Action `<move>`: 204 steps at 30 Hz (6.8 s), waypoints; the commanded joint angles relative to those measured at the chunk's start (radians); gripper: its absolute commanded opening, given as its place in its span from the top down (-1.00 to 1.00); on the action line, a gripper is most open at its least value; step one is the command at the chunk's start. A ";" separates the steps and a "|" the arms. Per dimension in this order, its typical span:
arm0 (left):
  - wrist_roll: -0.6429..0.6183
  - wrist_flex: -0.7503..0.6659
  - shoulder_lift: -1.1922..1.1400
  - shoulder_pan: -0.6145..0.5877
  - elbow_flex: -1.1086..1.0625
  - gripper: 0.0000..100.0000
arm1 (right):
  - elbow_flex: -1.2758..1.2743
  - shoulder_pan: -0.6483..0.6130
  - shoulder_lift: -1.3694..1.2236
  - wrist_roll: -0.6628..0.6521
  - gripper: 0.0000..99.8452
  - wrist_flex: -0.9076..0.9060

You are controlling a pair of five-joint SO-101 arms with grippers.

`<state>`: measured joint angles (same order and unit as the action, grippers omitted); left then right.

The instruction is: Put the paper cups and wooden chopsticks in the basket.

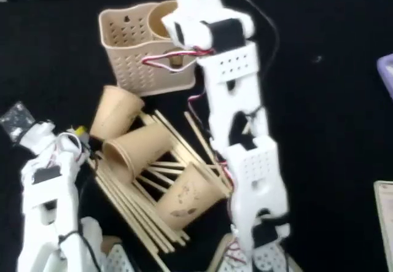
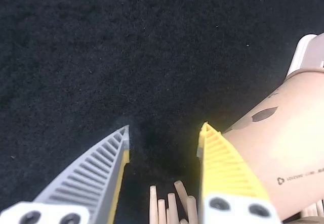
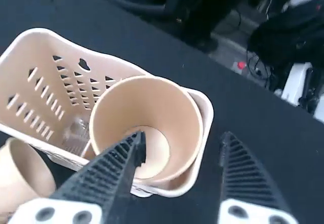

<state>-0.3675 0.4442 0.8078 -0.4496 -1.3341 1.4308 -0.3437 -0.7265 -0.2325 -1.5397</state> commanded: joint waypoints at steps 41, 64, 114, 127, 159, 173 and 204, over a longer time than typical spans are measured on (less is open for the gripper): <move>-0.002 -0.015 0.021 -0.013 0.008 0.55 | 0.019 0.008 0.001 0.308 0.55 -0.106; -0.002 -0.011 0.021 -0.013 0.008 0.55 | 0.021 -0.014 -0.047 0.304 0.59 -0.130; -0.002 -0.011 0.021 -0.015 0.008 0.55 | -0.582 0.077 0.417 0.466 0.98 -0.170; -0.002 -0.011 0.021 -0.015 0.010 0.55 | -0.746 0.094 0.458 0.488 0.98 -0.061; -0.002 -0.011 0.021 -0.015 0.015 0.55 | -0.921 -0.077 0.937 0.081 0.60 -0.195; -0.009 -0.011 0.021 -0.209 0.038 0.55 | -2.052 -0.516 1.250 0.066 0.60 0.529; -0.052 -0.015 0.021 -0.211 0.031 0.55 | -2.256 -0.348 1.224 0.161 0.74 0.680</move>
<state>-0.4135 0.4442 0.8078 -0.6552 -1.3341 -0.8508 -0.7580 0.4764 -0.0775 -0.8201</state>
